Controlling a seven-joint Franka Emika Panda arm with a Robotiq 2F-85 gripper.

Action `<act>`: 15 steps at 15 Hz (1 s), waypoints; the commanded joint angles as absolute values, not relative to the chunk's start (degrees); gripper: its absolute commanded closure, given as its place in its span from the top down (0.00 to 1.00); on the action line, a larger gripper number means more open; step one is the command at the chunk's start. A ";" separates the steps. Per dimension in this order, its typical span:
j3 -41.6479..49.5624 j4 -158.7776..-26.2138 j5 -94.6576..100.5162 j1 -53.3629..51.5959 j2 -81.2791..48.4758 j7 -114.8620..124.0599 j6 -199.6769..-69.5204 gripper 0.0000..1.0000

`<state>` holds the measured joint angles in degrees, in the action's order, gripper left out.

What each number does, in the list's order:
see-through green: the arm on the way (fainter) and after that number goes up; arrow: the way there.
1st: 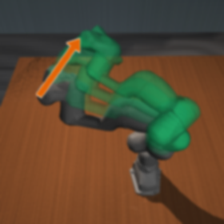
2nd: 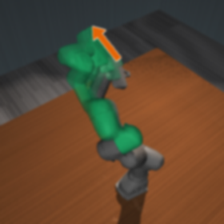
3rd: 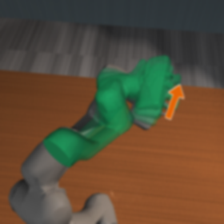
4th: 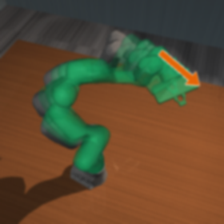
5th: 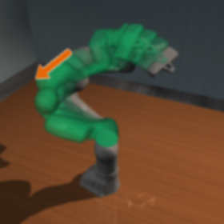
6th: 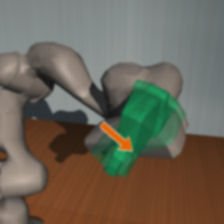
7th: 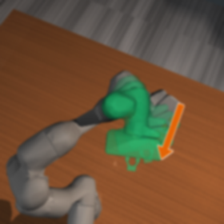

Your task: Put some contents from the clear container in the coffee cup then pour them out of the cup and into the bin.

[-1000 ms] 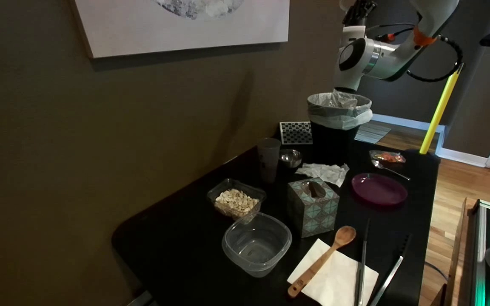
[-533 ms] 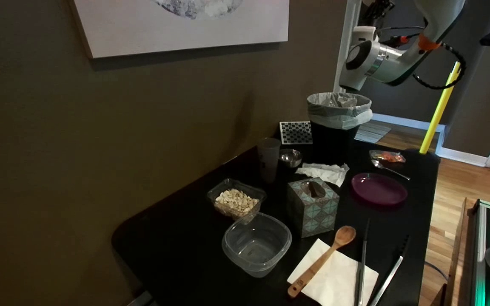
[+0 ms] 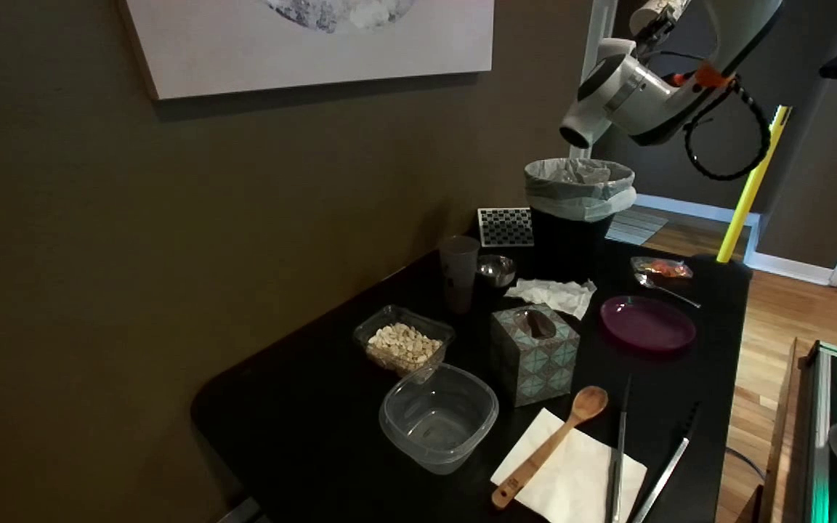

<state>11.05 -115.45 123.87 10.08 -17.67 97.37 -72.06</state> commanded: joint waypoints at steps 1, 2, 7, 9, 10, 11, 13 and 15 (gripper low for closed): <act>9.32 -111.97 120.44 11.58 -18.76 95.82 -74.45 0.01; 9.29 -111.48 120.04 11.59 -18.99 95.45 -74.55 0.01; 9.03 -110.39 119.09 11.58 -19.26 94.67 -75.85 0.01; 8.57 -109.87 116.80 11.66 -18.88 94.20 -77.21 0.01; 7.79 -109.99 113.71 11.71 -17.61 92.49 -79.24 0.01; 7.24 -109.68 111.02 11.61 -16.51 91.78 -80.42 0.01; 6.39 -108.77 105.61 11.08 -14.03 89.72 -81.92 0.01; 5.62 -107.06 100.20 10.48 -11.81 88.55 -81.59 0.01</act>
<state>7.12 -108.52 107.49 10.67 -15.96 91.65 -79.84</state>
